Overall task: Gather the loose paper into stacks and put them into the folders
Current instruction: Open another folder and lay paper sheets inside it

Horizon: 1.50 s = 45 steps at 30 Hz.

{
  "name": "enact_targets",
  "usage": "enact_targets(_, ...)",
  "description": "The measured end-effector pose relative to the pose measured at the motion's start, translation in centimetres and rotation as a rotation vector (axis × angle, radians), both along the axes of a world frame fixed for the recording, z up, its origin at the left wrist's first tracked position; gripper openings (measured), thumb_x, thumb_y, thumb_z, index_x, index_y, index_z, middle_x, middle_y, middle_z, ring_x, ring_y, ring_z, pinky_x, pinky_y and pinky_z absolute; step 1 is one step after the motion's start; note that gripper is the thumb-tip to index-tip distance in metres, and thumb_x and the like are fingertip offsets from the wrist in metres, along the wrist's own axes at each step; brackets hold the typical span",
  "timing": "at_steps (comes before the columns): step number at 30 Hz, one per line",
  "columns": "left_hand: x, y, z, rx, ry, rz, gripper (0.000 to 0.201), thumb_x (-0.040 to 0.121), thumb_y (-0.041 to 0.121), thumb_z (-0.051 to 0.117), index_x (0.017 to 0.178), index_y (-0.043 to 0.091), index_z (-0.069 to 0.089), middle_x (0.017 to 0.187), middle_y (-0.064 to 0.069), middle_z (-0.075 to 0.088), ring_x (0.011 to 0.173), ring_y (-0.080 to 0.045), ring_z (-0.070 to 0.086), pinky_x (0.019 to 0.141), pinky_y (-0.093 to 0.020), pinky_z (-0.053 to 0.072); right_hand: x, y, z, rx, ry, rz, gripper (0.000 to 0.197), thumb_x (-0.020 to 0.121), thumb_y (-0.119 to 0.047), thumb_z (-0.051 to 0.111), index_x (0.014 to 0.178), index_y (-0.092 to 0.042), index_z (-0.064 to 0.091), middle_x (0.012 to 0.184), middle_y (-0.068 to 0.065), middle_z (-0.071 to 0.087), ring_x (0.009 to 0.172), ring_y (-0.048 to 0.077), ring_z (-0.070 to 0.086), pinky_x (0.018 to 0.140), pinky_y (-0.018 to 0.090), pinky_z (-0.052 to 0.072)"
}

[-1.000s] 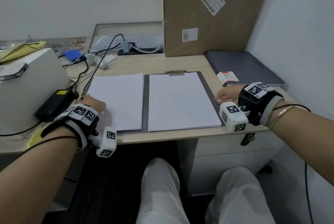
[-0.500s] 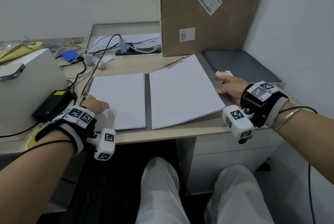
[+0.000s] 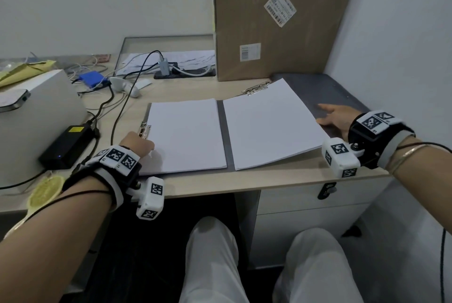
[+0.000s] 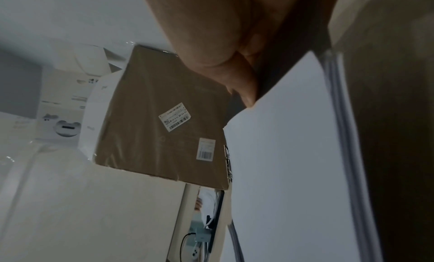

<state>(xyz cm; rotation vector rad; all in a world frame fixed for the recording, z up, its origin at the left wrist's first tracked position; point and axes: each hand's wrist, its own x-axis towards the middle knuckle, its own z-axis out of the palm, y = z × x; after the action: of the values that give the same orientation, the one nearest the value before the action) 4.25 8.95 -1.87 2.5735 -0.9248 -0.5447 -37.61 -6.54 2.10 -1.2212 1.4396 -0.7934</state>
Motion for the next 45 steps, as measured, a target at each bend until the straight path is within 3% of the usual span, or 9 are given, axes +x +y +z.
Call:
enact_targets(5, 0.3, -0.2, 1.3, -0.068, 0.084, 0.092, 0.042, 0.088, 0.014, 0.062, 0.12, -0.011, 0.048, 0.114, -0.025, 0.057, 0.094, -0.035, 0.053, 0.069, -0.035, 0.04, 0.0, -0.4, -0.8, -0.021, 0.126, 0.03, 0.055, 0.091, 0.003, 0.052, 0.137, -0.028, 0.048, 0.089, 0.011, 0.063, 0.08, 0.028, 0.062, 0.096, 0.049, 0.048)
enact_targets(11, 2.8, 0.5, 5.1, -0.245, 0.443, 0.11, 0.014, 0.083, 0.016, 0.067, 0.077, 0.011, 0.056, 0.06, -0.006, 0.046, 0.051, -0.02, 0.042, 0.052, -0.027, 0.035, -0.1, -0.7, -1.0, -0.044, 0.097, 0.017, 0.056, 0.091, 0.004, 0.05, 0.137, -0.027, 0.047, 0.079, 0.007, 0.062, 0.064, 0.022, 0.06, 0.073, 0.035, 0.053)
enact_targets(20, -2.4, 2.0, 13.1, -0.524, 0.909, -0.441, 0.043, 0.099, 0.049, 0.035, 0.125, 0.024, 0.059, 0.124, 0.003, 0.061, 0.112, -0.02, 0.058, 0.09, -0.039, 0.049, 0.1, 0.6, 0.3, -0.028, -0.03, 0.051, 0.05, 0.096, 0.006, 0.039, 0.138, -0.019, 0.045, 0.05, -0.002, 0.067, 0.041, 0.01, 0.063, 0.039, 0.021, 0.051)
enact_targets(23, -5.9, 1.0, 13.6, -0.549, 0.884, -0.509, 0.034, 0.098, 0.051, 0.036, 0.108, 0.031, 0.062, 0.115, 0.008, 0.06, 0.111, -0.017, 0.057, 0.102, -0.043, 0.043, 0.6, 1.7, 1.2, -0.018, -0.049, 0.111, 0.049, 0.098, 0.004, 0.034, 0.141, -0.017, 0.041, 0.066, 0.0, 0.07, 0.043, 0.007, 0.064, 0.041, 0.018, 0.051)
enact_targets(28, -12.0, -1.0, 14.0, -0.522, 0.769, -0.602, 0.046, 0.098, 0.05, 0.041, 0.142, 0.05, 0.032, 0.148, 0.021, 0.037, 0.136, -0.005, 0.034, 0.107, -0.038, 0.029, 1.0, 2.7, 2.6, 0.035, -0.115, 0.14, 0.033, 0.1, -0.016, 0.04, 0.133, -0.016, 0.045, 0.067, -0.001, 0.07, 0.043, 0.004, 0.063, 0.037, 0.014, 0.045)
enact_targets(31, -14.2, -2.2, 13.5, -0.483, 0.765, -0.64, 0.064, 0.089, 0.054, 0.052, 0.146, 0.05, 0.024, 0.153, 0.023, 0.029, 0.143, -0.006, 0.022, 0.115, -0.045, 0.019, 1.2, 3.5, 4.0, 0.088, -0.116, 0.204, 0.052, 0.098, -0.048, 0.034, 0.137, -0.015, 0.042, 0.123, 0.003, 0.063, 0.116, 0.009, 0.058, 0.09, 0.025, 0.048)
enact_targets(33, -15.6, -2.7, 12.9, -0.468, 0.749, -0.634, 0.068, 0.09, 0.047, 0.056, 0.149, 0.043, 0.021, 0.155, 0.02, 0.026, 0.144, -0.007, 0.02, 0.118, -0.047, 0.014, 1.3, 4.0, 4.7, 0.129, -0.167, 0.253, 0.067, 0.095, -0.059, 0.022, 0.141, -0.013, 0.037, 0.143, 0.002, 0.041, 0.135, 0.019, 0.038, 0.096, 0.037, 0.035)
enact_targets(38, -18.6, -3.5, 10.3, -0.35, 0.63, -0.629, 0.065, 0.097, 0.029, 0.051, 0.153, 0.022, 0.018, 0.152, 0.012, 0.029, 0.132, 0.002, 0.025, 0.102, -0.016, 0.017, 1.2, 3.4, 4.9, 0.219, -0.357, 0.277, 0.074, 0.084, -0.074, 0.025, 0.119, -0.012, 0.048, 0.119, 0.011, 0.057, 0.084, 0.022, 0.066, 0.074, 0.037, 0.052)
enact_targets(45, -18.5, -5.4, 5.4, -0.038, 0.41, -0.63, 0.076, 0.092, 0.039, 0.058, 0.154, 0.021, 0.016, 0.161, 0.0, 0.013, 0.149, -0.019, 0.011, 0.119, -0.034, 0.006, 1.5, 3.5, 3.1, 0.264, -0.225, 0.302, 0.023, 0.099, -0.023, 0.042, 0.116, -0.011, 0.052, 0.085, 0.007, 0.07, 0.069, 0.019, 0.07, 0.06, 0.029, 0.058)
